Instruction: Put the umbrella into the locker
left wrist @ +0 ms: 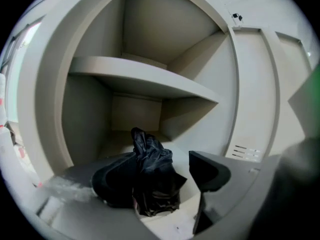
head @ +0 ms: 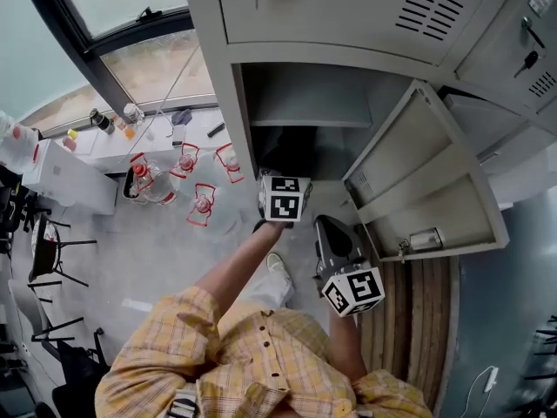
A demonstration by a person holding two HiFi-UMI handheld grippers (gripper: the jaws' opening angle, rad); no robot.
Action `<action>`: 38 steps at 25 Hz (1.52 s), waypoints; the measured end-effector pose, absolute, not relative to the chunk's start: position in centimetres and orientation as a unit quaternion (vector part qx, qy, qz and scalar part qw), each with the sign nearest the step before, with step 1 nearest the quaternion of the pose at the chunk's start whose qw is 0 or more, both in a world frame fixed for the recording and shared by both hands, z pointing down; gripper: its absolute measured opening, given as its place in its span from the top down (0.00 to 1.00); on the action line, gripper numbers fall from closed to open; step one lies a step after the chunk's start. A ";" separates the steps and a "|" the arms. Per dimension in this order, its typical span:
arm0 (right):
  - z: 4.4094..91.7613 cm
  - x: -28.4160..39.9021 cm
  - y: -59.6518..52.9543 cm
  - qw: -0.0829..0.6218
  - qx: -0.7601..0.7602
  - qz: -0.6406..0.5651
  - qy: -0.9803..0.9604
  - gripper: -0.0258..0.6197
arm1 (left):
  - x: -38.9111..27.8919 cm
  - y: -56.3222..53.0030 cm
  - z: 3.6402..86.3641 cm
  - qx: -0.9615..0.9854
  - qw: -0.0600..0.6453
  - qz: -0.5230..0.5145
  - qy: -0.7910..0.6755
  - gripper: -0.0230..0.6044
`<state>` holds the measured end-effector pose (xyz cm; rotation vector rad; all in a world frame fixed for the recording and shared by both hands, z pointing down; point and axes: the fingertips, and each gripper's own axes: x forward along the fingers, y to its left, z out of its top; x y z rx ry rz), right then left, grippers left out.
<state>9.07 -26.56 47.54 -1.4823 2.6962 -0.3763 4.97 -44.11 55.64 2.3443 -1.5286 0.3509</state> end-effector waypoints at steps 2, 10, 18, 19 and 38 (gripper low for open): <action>47.3 8.9 -25.9 0.021 -0.479 -0.119 0.870 0.96 | 4.9 -43.0 54.9 0.824 0.157 0.120 -0.531 0.44; 46.5 8.8 -23.2 0.026 -0.487 -0.112 0.866 0.96 | 4.2 -37.7 52.4 0.839 0.148 0.101 -0.514 0.61; 45.7 8.2 -20.4 0.031 -0.493 -0.102 0.864 0.96 | 2.7 -32.4 50.9 0.843 0.144 0.088 -0.511 0.86; 45.5 8.2 -20.0 0.031 -0.494 -0.099 0.863 0.96 | 2.3 -31.8 50.7 0.842 0.140 0.086 -0.514 0.90; 44.5 7.7 -15.0 0.021 -0.508 -0.074 0.858 0.96 | -0.8 -21.4 46.9 0.845 0.092 0.049 -0.525 0.97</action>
